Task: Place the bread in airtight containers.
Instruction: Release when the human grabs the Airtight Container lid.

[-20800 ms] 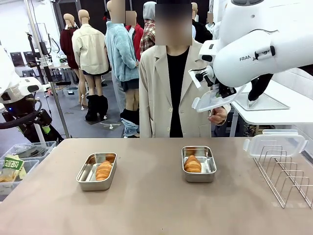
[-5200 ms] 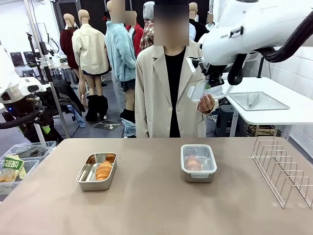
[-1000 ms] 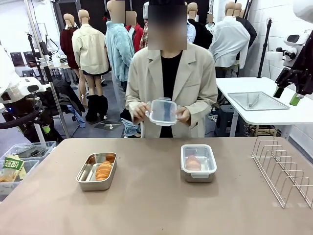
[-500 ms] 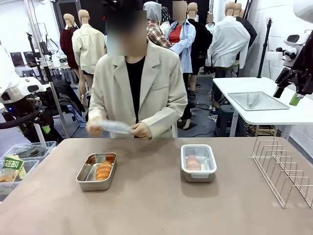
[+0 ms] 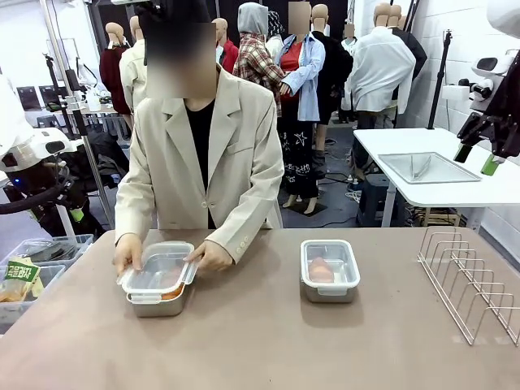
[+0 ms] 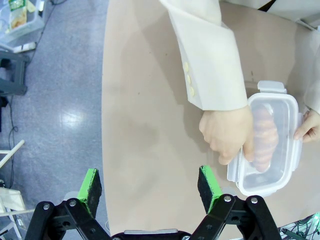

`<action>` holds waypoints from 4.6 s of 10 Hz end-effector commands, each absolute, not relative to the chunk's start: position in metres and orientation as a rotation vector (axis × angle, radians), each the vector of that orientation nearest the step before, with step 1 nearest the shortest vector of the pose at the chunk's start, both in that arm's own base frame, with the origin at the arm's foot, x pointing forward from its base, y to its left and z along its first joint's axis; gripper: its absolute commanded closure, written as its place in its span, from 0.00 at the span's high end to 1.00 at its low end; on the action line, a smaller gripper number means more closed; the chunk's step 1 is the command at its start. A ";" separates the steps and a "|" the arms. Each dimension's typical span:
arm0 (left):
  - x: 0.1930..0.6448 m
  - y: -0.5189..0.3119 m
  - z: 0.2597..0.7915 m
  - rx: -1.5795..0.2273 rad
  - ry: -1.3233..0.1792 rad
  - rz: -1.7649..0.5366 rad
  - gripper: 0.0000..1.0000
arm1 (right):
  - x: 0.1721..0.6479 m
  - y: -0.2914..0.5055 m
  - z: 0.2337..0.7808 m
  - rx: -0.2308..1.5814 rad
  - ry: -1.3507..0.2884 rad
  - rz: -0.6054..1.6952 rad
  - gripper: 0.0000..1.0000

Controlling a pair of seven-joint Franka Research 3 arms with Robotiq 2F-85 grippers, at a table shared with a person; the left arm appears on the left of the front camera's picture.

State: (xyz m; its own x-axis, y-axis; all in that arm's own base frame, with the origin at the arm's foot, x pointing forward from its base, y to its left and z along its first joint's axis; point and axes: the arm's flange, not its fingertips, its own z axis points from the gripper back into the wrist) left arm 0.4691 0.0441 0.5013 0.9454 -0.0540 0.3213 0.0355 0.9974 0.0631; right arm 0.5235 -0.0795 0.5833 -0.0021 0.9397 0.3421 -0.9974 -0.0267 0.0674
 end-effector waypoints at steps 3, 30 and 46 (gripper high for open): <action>0.468 0.044 0.502 0.062 -0.331 -0.030 1.00 | 0.524 -0.079 0.583 0.332 -0.215 1.562 1.00; 0.468 0.044 0.502 0.062 -0.331 -0.030 1.00 | 0.524 -0.079 0.583 0.332 -0.215 1.562 1.00; 0.468 0.044 0.502 0.062 -0.331 -0.030 1.00 | 0.524 -0.079 0.583 0.332 -0.215 1.562 1.00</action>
